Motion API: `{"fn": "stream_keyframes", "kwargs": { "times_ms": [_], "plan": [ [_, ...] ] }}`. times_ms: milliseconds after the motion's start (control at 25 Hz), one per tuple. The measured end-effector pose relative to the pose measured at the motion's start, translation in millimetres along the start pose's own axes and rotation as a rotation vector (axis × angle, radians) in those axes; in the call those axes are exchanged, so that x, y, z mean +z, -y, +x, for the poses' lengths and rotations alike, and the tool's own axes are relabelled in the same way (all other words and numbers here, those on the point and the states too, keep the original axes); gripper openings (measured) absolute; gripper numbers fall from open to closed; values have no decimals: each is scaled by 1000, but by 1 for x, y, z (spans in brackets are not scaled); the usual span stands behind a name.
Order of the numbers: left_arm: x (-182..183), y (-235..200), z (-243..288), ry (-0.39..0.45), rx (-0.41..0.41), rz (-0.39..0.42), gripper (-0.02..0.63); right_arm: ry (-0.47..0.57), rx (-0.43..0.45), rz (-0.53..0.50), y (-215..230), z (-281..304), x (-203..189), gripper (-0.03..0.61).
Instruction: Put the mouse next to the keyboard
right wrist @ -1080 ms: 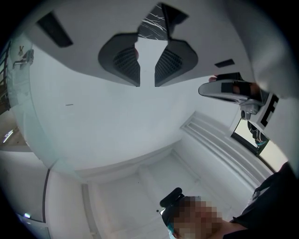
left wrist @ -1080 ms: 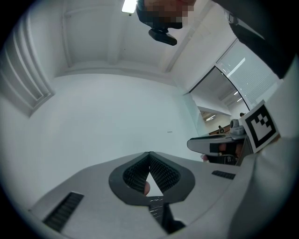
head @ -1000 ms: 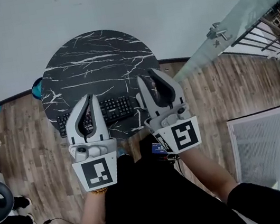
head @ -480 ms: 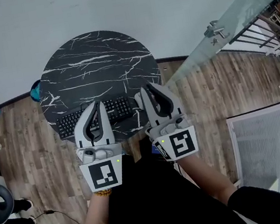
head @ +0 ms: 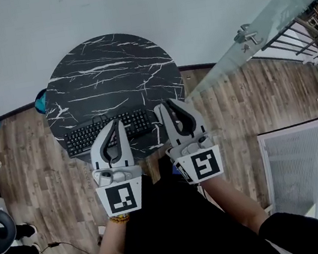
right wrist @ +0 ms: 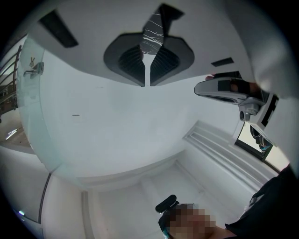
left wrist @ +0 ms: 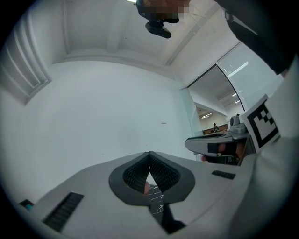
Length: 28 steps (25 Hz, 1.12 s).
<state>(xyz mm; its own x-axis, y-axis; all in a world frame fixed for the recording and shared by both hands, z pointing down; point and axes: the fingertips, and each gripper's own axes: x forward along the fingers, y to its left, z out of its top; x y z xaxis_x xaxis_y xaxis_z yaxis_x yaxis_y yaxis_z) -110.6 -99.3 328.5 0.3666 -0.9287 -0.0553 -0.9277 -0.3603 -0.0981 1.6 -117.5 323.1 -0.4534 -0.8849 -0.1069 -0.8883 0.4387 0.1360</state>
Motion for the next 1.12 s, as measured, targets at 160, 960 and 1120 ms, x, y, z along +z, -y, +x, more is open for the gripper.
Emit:
{"fn": "stream_keyframes", "kwargs": {
  "times_ms": [160, 960, 1120],
  "plan": [
    [-5, -1, 2, -8, -1, -2, 6, -12, 2, -2, -1, 1, -5, 51],
    [-16, 0, 8, -24, -21, -26, 8, -65, -18, 3, 5, 1, -22, 46],
    [-17, 2, 10, -25, -30, -31, 8, -68, -23, 4, 10, 1, -23, 44]
  ]
}}
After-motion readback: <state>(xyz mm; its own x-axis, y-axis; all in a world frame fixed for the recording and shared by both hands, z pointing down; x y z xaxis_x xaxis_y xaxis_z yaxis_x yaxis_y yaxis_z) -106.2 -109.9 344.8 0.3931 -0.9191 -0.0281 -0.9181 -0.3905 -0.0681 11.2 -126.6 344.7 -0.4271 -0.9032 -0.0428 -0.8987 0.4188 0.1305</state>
